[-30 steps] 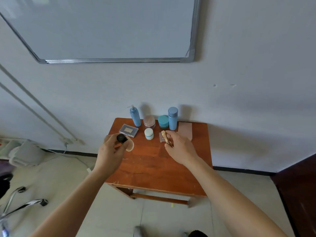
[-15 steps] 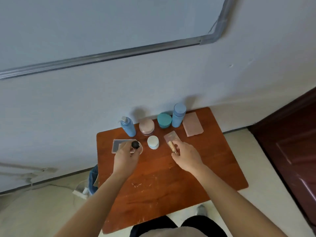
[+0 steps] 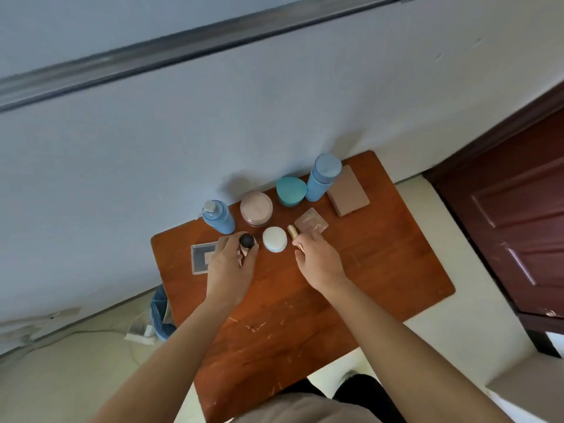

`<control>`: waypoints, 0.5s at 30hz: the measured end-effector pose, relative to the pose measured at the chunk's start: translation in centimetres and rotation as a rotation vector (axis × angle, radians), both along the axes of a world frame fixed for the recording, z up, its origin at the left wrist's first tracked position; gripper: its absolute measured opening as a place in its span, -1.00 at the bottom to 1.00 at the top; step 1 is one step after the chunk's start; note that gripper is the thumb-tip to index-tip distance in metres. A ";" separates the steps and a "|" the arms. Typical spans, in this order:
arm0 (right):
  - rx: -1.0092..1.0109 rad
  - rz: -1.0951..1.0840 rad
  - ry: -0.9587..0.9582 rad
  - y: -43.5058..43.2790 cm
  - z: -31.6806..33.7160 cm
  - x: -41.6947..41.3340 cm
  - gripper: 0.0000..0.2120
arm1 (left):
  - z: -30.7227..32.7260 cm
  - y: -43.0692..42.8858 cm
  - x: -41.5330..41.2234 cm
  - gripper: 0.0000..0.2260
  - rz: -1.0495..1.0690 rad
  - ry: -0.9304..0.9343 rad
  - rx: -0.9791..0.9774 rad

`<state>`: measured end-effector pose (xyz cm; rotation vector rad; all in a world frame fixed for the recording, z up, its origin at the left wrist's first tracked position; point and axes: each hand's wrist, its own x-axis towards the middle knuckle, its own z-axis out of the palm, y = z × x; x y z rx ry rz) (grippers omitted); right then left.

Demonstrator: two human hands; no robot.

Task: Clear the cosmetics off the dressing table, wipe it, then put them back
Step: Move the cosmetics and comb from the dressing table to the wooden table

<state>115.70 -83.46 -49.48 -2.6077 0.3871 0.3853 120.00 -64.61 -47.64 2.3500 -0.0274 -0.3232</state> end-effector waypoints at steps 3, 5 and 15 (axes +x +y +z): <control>0.019 0.020 -0.012 -0.1 -0.4 -0.4 -0.76 | -0.4 -0.2 0.3 -0.73 -0.017 0.010 0.010; 0.068 0.002 -0.021 -0.4 -0.1 -0.9 -0.73 | -0.4 -0.2 0.2 -0.74 -0.031 0.002 0.028; 0.050 -0.300 -0.295 -9.3 6.4 -8.6 -0.70 | 6.1 -3.9 -3.5 -0.60 -0.115 -0.331 0.160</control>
